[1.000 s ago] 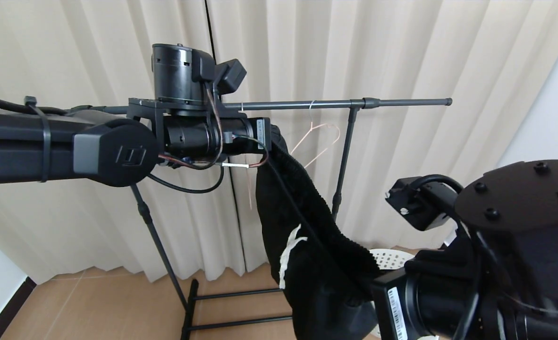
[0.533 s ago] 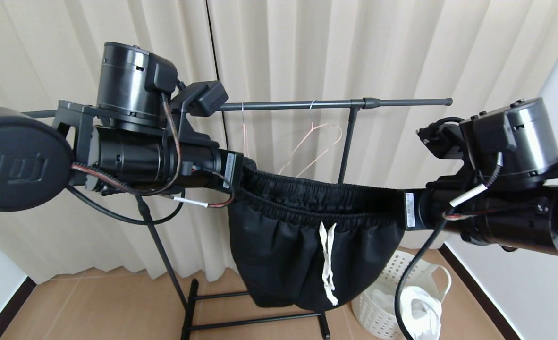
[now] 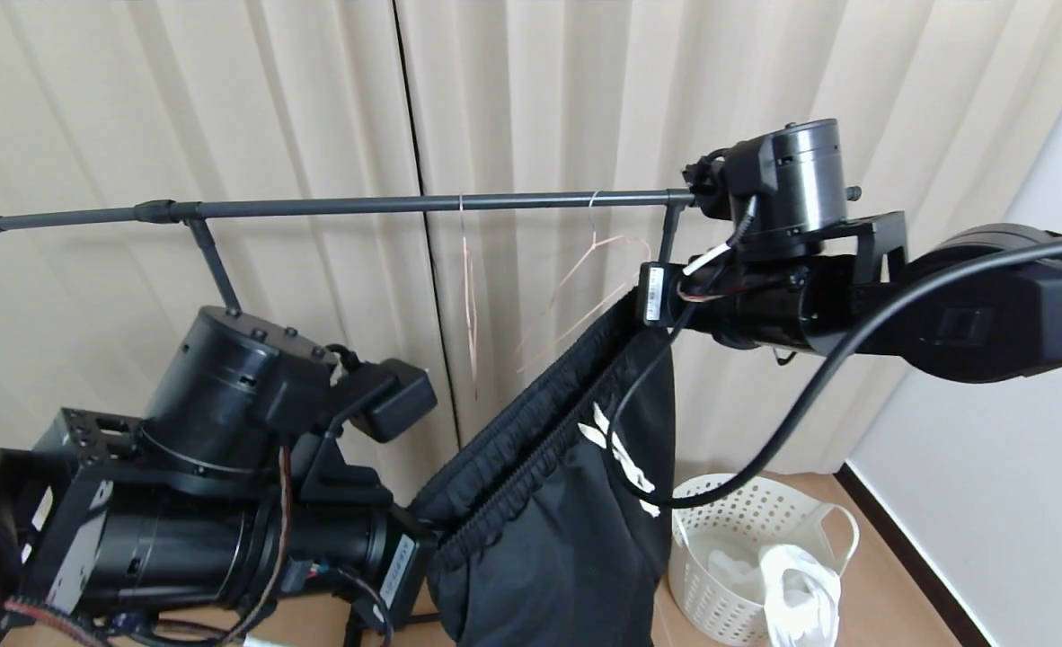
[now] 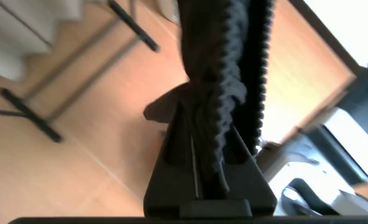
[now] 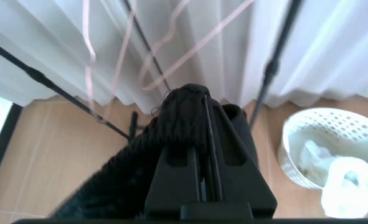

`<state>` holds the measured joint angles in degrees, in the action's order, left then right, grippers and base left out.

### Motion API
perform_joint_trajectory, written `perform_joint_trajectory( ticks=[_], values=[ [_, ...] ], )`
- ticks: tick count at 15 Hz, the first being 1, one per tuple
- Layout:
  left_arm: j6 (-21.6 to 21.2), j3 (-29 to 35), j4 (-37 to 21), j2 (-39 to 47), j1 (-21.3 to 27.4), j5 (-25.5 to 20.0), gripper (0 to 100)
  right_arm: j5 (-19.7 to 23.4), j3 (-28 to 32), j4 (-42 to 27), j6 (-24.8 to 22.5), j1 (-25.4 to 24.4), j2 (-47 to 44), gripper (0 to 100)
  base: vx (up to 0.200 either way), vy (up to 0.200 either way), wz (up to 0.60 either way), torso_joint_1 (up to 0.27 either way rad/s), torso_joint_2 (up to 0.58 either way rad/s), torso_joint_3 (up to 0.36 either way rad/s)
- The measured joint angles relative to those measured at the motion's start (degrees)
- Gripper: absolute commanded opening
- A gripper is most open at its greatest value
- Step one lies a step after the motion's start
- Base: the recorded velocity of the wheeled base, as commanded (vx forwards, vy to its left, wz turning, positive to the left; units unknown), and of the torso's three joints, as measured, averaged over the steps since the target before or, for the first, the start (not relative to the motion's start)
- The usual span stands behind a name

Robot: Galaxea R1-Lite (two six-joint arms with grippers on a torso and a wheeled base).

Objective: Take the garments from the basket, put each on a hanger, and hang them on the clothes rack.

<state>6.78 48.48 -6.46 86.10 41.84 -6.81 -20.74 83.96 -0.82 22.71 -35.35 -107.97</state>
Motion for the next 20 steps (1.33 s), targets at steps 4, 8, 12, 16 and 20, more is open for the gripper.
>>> perform_joint_trajectory(
  ticks=[4, 8, 12, 16, 20],
  values=[
    [12.87, -0.33, 4.14, 2.29, 9.23, 0.06, 0, 0.07, 6.86, 1.15, 0.33, -2.46, -5.64, 0, 0.0, 0.0, 0.0, 0.0, 0.0, 0.0],
    [21.16, 5.68, 7.68, 7.56, 12.65, 0.48, 0, 0.1, 9.12, 1.19, 1.45, -3.82, -7.79, 0, 0.0, 0.0, 0.0, 0.0, 0.0, 0.0],
    [21.41, 6.89, 7.5, 9.84, 12.81, 4.52, 0, 0.13, 8.48, 0.98, 3.72, -3.15, -8.2, 0, 0.0, 0.0, 0.0, 0.0, 0.0, 0.0],
    [19.44, 5.4, 7.55, 10.18, 8.24, 6.91, 0, -0.11, 4.27, 1.11, 4.62, -0.63, -6.13, 0, 0.0, 0.0, 0.0, 0.0, 0.0, 0.0],
    [13.49, 6.89, 10.48, 11.78, 2.73, 8.95, 0, -0.28, -5.64, 1.08, 5.53, 2.76, 1.66, 0, 0.0, 0.0, 0.0, 0.0, 0.0, 0.0]
  ],
)
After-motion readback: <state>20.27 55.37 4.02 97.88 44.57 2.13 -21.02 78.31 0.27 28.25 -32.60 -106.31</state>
